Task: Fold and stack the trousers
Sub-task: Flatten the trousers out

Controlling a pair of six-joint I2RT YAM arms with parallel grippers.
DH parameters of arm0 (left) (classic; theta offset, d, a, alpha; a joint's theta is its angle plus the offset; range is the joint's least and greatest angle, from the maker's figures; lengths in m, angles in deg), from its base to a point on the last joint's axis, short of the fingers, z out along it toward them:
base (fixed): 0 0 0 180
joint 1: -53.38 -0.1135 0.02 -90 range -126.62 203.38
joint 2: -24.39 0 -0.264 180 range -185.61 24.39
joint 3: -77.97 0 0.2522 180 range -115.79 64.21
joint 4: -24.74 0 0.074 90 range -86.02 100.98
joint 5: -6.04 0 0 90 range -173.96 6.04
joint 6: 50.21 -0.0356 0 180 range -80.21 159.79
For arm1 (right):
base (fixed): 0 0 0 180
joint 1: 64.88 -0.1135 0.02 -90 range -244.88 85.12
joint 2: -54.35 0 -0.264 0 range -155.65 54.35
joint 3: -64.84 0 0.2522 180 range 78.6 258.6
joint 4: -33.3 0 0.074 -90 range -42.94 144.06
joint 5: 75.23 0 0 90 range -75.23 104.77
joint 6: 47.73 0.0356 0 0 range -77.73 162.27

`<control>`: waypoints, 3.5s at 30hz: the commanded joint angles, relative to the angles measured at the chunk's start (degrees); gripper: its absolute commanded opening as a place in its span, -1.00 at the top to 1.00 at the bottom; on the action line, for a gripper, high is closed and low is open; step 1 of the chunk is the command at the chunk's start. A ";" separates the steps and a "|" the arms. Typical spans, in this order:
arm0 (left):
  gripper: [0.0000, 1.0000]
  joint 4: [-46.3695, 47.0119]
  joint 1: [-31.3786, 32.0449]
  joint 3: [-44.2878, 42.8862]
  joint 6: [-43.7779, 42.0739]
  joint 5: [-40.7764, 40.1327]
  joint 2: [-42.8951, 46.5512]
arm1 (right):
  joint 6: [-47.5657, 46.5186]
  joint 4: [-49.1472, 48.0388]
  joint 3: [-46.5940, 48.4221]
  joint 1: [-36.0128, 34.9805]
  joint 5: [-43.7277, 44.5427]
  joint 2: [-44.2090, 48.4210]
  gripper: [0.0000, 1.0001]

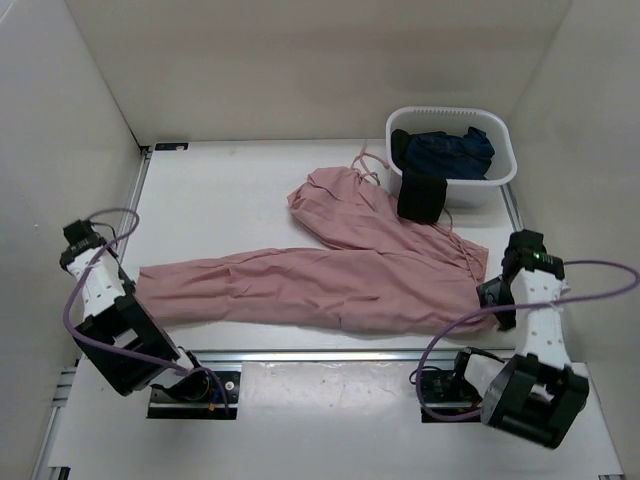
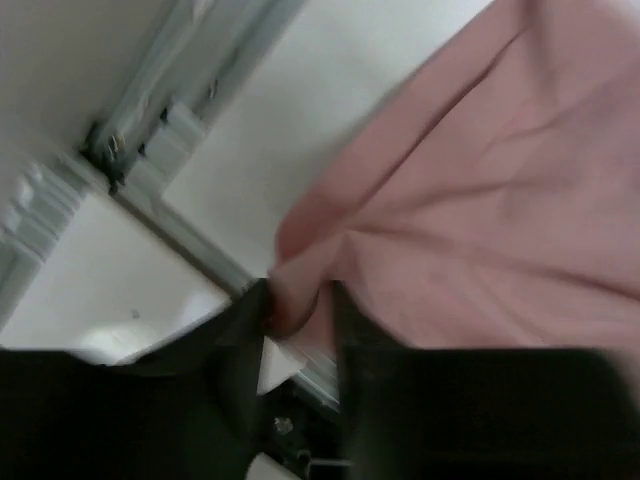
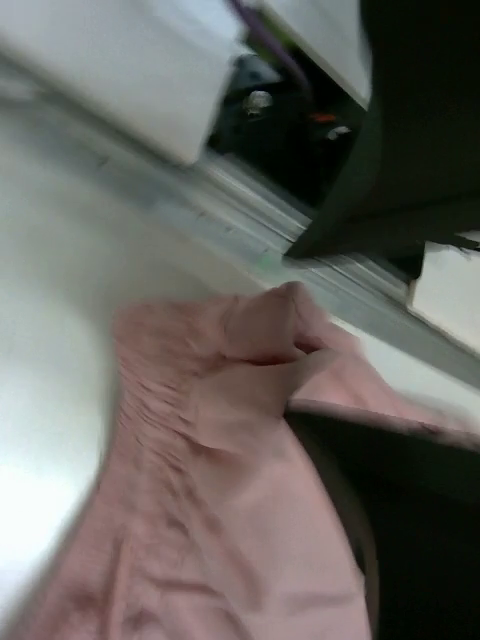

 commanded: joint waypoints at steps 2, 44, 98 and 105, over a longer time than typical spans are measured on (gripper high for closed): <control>-0.13 -1.05 -3.50 9.24 0.16 -6.46 0.96 | 4.72 3.67 -1.72 2.60 5.63 7.19 -0.69; -1.00 2.98 59.31 -68.33 0.16 21.76 -57.12 | -3.90 -15.48 14.03 -9.35 -1.73 -26.28 -0.51; 0.72 -7.40 53.72 -47.20 0.16 19.00 -38.27 | -3.62 -20.41 21.93 -11.72 -10.79 -42.67 1.00; 0.58 -5.53 63.61 -51.11 0.16 10.05 -25.70 | -7.58 -19.88 20.00 -16.29 -6.66 -30.25 1.00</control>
